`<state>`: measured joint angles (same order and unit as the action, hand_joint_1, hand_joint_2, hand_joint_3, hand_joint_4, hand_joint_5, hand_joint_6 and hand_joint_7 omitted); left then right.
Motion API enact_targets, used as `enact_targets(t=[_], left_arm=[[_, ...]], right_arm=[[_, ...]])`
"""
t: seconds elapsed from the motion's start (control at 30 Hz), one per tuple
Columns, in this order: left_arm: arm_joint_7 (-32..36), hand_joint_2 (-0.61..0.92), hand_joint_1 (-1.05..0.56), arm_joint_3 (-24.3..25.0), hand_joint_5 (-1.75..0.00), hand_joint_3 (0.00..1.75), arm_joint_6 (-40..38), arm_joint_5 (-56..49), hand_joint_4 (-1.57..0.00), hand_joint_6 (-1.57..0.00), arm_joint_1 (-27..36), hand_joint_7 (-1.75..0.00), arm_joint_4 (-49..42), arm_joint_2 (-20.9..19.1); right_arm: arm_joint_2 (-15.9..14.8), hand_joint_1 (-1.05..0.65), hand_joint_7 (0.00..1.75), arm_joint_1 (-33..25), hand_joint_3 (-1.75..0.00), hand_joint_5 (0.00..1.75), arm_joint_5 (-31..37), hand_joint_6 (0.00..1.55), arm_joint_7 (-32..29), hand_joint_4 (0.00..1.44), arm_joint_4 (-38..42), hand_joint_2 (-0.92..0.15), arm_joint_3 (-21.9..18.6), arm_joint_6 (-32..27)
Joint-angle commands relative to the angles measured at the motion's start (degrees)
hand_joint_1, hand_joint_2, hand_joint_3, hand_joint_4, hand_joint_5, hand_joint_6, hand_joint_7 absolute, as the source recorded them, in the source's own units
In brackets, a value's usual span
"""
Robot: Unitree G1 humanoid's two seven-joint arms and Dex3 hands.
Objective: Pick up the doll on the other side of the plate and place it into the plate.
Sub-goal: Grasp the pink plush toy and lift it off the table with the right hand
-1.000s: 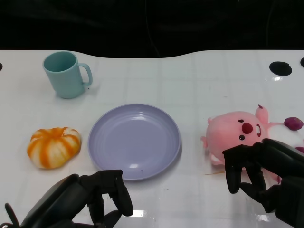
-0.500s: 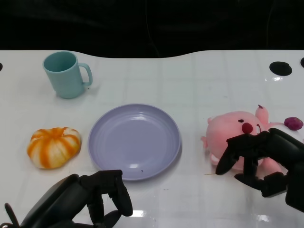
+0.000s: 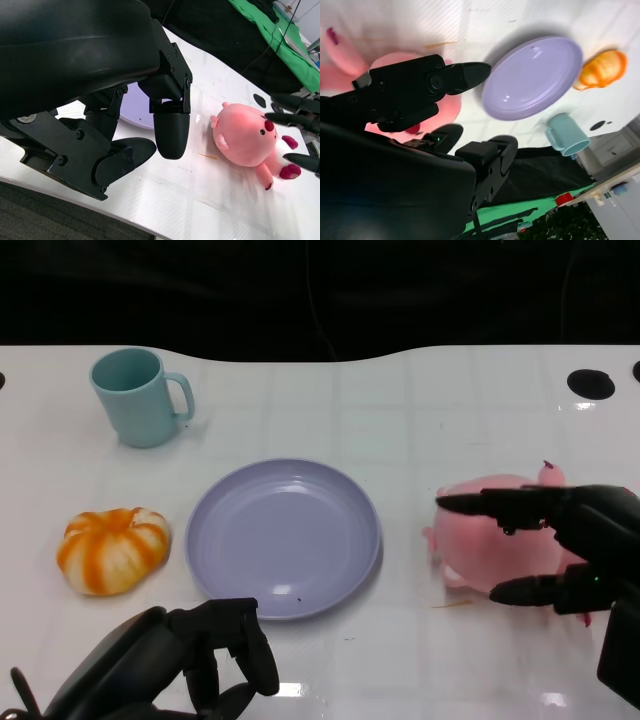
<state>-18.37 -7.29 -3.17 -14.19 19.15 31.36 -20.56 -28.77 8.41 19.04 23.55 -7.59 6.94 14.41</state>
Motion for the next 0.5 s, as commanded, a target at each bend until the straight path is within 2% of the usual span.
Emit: enact_targets(t=[0.03,0.2,0.3,0.5], left_arm=[[0.03,0.62,-0.19,-0.08,-1.70,1.00,0.90,-0.19,-0.66,-0.65,-0.23,-1.37,-0.68,-0.44],[-0.07,0.63,-0.18,-0.28,-1.71,1.01,0.12,-0.38,-0.66,-0.65,-0.27,-1.38,-0.04,-0.24],[-0.20,0.62,-0.18,-0.53,-1.70,1.00,-0.79,-0.90,-0.66,-0.65,-0.30,-1.37,0.47,-0.32],[0.01,0.62,-0.18,-0.77,-1.71,0.99,-0.79,-1.27,-0.67,-0.65,-0.22,-1.36,0.76,-0.30]], right_arm=[[-1.26,-0.60,0.00,0.76,-0.04,0.18,2.35,0.23,-2.55,0.10,-0.85,-0.92,-1.84,-0.01],[-2.58,-0.66,0.00,1.47,-0.05,0.19,5.39,0.16,-1.07,0.03,-3.15,-0.92,-1.97,-3.38],[-3.95,-0.72,0.00,3.32,-0.04,0.21,9.55,0.14,2.24,0.01,-4.84,-0.92,-0.43,-8.69],[-4.15,-0.75,0.00,7.33,-0.02,0.23,14.98,0.13,6.59,0.00,-4.06,-0.91,2.98,-15.32]])
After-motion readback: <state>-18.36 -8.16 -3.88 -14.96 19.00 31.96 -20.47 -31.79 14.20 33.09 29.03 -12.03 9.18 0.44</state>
